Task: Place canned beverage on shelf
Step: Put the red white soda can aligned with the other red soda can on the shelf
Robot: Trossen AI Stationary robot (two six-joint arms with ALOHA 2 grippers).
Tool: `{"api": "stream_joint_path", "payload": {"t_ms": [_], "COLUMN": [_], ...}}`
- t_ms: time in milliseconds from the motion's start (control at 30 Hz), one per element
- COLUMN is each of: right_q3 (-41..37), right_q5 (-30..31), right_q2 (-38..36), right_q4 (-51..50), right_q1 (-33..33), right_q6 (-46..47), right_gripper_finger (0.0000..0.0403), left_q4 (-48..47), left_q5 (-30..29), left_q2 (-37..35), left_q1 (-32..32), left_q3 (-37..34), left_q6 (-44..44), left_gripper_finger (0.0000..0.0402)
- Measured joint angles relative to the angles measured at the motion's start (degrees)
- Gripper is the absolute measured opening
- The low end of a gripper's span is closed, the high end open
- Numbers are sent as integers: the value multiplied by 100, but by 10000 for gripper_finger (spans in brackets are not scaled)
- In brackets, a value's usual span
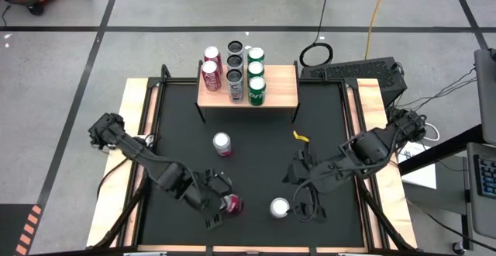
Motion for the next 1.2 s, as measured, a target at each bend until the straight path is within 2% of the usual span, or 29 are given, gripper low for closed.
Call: {"api": "stream_joint_path", "payload": {"t_ms": [267,533,767,1033,1200], "right_q3": [0,0,0,0,0], "right_q5": [567,741,875,842,155], "right_q2": [0,0,0,0,0], "right_q4": [322,495,474,424,421], "right_q1": [134,76,-121,-336,-522], "right_q6": [570,986,977,309,-87], "right_gripper_finger": [400,400,400,400,400], "left_q4": [-145,-328,-318,-321,-220], "left_q5": [297,404,415,419,417], "left_q2": [-8,-8,-8,-8,-8], "left_q1": [485,757,796,793,787], "left_q3": [860,1782,2189,2208,2208], "left_q6": [1567,3268,5154,6623,7291], "left_gripper_finger": [309,309,309,309,309]}}
